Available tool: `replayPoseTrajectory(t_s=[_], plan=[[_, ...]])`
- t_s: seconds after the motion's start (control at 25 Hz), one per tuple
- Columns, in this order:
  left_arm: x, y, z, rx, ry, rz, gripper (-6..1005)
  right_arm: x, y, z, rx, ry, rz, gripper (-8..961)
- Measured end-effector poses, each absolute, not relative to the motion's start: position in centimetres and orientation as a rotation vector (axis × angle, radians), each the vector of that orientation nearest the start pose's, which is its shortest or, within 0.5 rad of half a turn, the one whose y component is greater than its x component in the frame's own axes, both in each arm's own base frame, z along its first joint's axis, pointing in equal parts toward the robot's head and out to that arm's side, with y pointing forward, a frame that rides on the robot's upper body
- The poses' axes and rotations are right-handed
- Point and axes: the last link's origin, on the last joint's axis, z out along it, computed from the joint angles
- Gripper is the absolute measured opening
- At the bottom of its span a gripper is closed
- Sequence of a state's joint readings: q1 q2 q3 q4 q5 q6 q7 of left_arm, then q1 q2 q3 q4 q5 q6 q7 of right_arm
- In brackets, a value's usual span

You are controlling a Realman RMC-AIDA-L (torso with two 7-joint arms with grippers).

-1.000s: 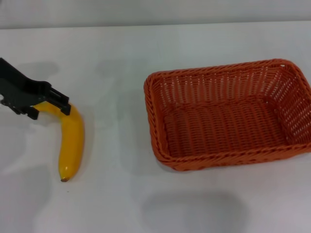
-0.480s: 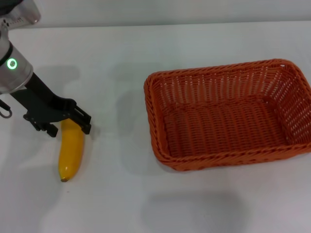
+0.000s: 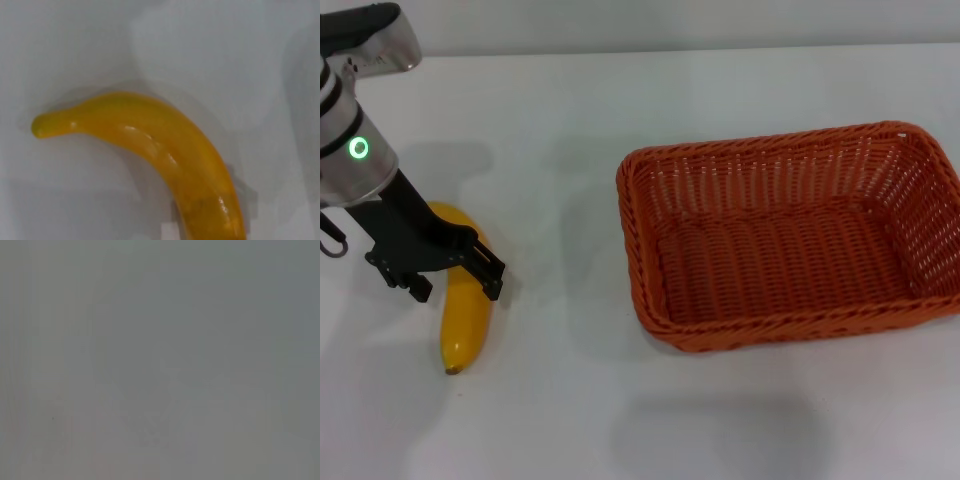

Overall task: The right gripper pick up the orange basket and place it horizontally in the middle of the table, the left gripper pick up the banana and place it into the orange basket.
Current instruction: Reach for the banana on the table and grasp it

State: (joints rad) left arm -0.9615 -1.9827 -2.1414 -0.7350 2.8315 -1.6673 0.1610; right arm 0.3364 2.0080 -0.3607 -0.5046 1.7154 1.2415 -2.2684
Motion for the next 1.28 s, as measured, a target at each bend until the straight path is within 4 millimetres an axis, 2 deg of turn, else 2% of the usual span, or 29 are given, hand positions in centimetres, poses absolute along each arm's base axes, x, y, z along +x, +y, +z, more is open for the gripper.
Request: replayPoseTrajectory(t_s=[0.48,0.88,1.2,1.28], plan=[[-23.3,38.8,1.6,-2.026,-1.822,0.682,795,37.9,31.8,11.4,-1.698,0.546,0.700,869],[-23.6,39.3,1.6,-2.041,-1.779,0.658,792,37.7,32.1,11.4,-1.700,0.546,0.711,868],[-23.7,39.3,1.3,-2.050,-1.729,0.716,555,37.5,32.2,11.4,-1.701,0.545,0.716,869],[-23.3,39.5,1.5,-2.061,-1.709,0.710,533,37.5,32.2,11.4,-1.700,0.544,0.719,868]])
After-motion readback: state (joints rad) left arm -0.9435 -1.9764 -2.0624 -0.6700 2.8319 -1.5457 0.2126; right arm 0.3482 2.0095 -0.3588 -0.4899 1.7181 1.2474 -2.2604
